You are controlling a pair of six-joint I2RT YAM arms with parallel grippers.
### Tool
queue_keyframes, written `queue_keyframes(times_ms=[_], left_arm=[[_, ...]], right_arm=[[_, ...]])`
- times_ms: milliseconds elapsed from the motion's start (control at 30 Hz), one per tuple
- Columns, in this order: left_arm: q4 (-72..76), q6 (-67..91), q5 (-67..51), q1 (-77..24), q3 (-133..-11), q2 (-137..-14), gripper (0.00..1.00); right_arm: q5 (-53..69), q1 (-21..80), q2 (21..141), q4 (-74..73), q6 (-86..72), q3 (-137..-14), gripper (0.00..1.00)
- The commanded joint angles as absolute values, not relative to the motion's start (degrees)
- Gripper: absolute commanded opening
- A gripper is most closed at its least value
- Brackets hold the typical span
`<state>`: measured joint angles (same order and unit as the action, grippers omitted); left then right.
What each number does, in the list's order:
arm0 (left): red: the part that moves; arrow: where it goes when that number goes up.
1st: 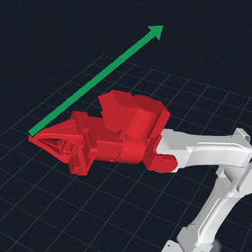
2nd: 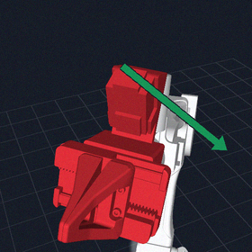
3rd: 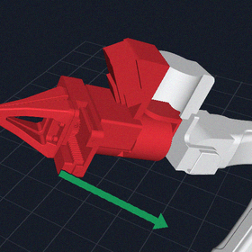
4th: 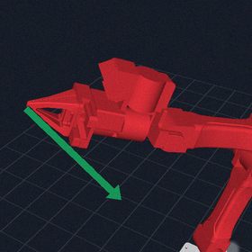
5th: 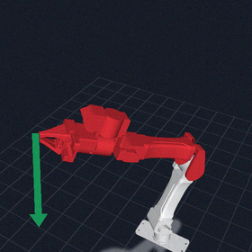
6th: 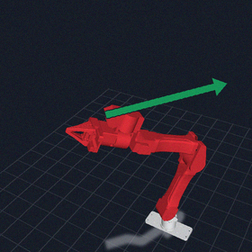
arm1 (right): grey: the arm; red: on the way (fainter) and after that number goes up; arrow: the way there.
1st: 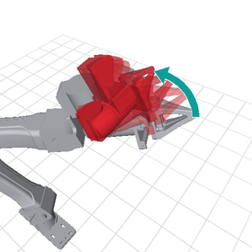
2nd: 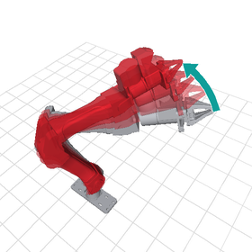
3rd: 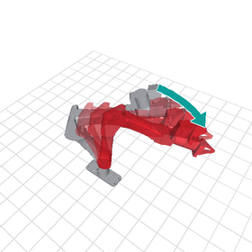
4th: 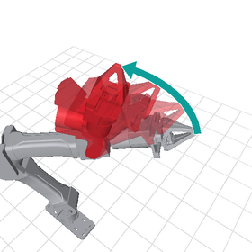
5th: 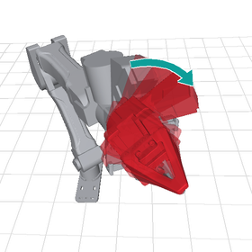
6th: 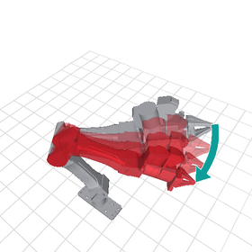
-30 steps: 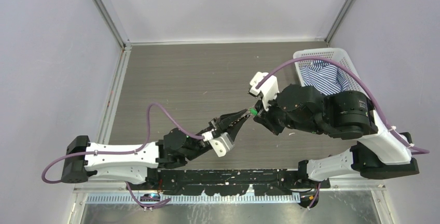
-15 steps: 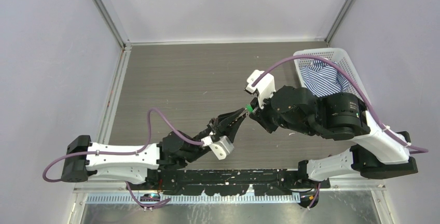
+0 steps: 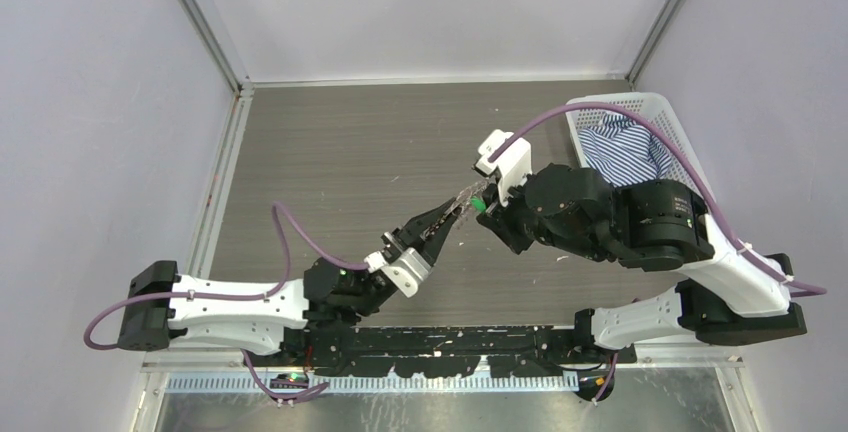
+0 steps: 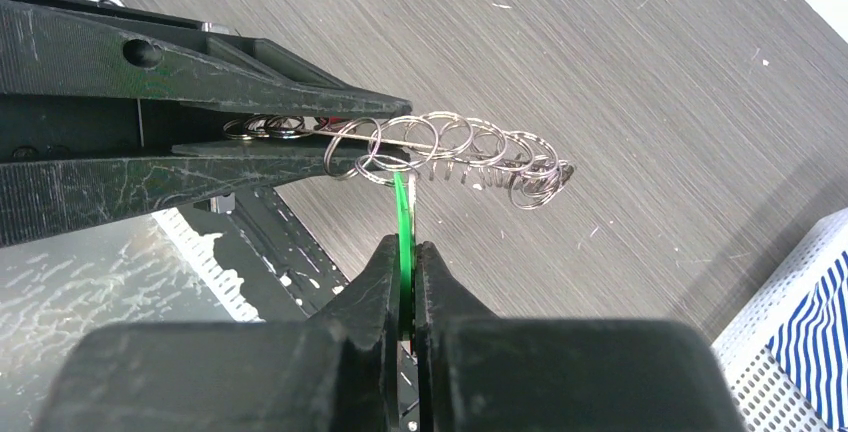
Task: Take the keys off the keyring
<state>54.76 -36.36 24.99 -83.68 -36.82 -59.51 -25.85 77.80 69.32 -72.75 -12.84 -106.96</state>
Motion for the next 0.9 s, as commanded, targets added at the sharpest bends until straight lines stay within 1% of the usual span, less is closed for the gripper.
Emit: queue_keyframes(times_ms=[0,200,533,733,867], left_arm=[[64.9,-33.3,31.1,-84.0,-36.0,-59.0,0.00],[70.1,-30.5,34.3,-83.9,-35.5,-59.2,0.00],[72.0,-24.1,43.8,-83.1,-37.4,-60.1,0.01],[78.2,-22.8,44.8,-83.1,-37.5,-61.9,0.01],[79.7,-21.9,45.2,-83.1,-38.1,-62.5,0.00]], right_arm=[[-28.0,77.7,66.7,-68.4,-13.0,-107.4,0.01],[-26.4,77.7,66.3,-66.7,-12.4,-106.4,0.01],[-23.8,77.7,67.3,-64.2,-11.2,-105.1,0.01],[-22.8,77.6,67.5,-62.9,-11.3,-103.6,0.01],[-21.9,77.7,66.8,-61.5,-11.7,-102.0,0.01]])
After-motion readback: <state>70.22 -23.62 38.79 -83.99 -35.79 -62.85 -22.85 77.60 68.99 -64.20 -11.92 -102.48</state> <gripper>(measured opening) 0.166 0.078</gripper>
